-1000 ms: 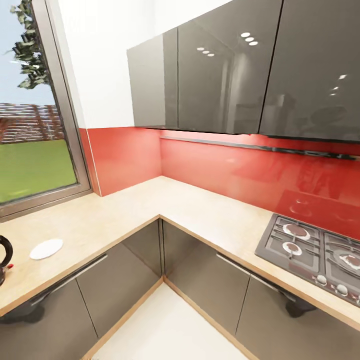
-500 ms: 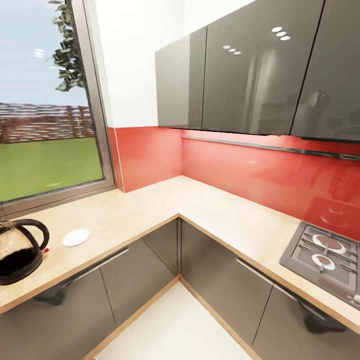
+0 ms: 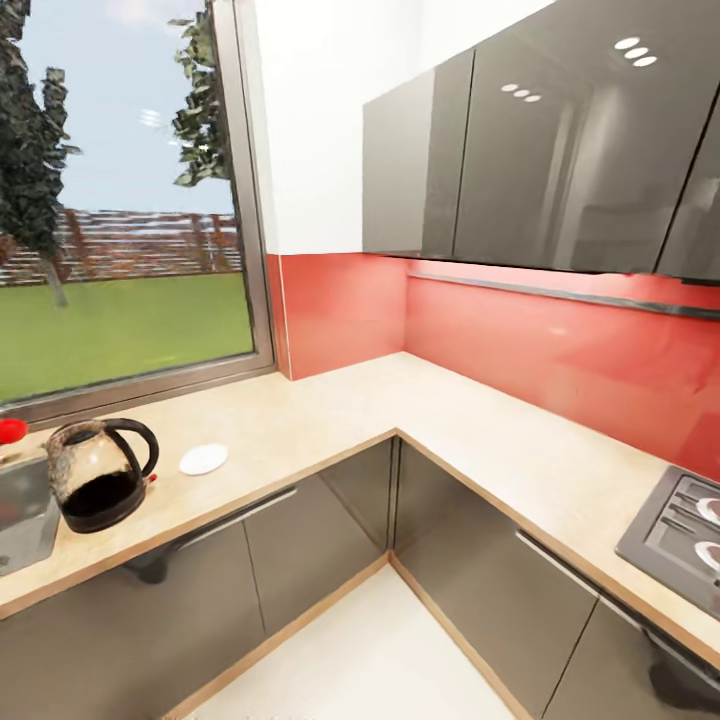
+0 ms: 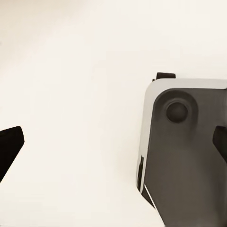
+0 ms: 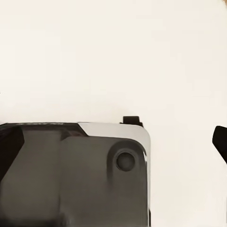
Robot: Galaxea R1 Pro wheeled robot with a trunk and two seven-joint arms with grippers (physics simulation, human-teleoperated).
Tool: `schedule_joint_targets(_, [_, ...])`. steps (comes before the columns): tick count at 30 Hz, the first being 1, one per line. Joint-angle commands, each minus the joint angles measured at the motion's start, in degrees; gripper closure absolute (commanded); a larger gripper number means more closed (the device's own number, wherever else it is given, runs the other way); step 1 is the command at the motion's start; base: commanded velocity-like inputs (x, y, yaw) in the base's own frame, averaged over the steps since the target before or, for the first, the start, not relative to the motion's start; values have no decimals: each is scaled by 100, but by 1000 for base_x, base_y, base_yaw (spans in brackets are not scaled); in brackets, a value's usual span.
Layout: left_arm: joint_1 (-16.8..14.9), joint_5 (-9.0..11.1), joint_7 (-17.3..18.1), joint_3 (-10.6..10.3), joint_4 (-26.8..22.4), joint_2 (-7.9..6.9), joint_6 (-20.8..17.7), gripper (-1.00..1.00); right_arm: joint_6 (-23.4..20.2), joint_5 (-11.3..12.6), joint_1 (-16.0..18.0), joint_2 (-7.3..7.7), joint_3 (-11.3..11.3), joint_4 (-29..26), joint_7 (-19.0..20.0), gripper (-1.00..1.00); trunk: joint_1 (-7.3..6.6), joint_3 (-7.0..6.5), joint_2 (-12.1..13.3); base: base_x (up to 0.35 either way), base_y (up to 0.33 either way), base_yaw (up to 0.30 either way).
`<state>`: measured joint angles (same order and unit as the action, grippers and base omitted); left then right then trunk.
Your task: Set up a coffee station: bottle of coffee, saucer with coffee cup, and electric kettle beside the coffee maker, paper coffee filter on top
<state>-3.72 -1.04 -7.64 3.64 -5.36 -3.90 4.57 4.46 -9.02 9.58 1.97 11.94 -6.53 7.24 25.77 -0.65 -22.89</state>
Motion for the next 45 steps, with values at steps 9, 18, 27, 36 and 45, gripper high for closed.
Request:
schedule_joint_targets(9, [11,-11,0,17,60,0,34,-100,13,-56,2,32,45,11,23,-100,2,2,-4,0,0,277])
schedule_joint_targets(18, [16,-19,-44,17,69,-11,26,-100,12,-62,1,32,37,19,27,-100,2,2,-4,0,0,277])
schedule_joint_targets(27, [21,-19,-52,21,70,-23,19,-100,12,-65,0,30,34,27,30,-100,2,2,-4,0,0,277])
schedule_joint_targets(36, [38,-35,-53,14,79,-55,10,-100,12,-65,4,23,35,29,24,-100,2,2,-4,0,0,277])
schedule_joint_targets(45, [68,-45,-61,14,94,-78,-46,-100,12,-65,2,23,36,23,24,-100,2,2,-4,0,0,277])
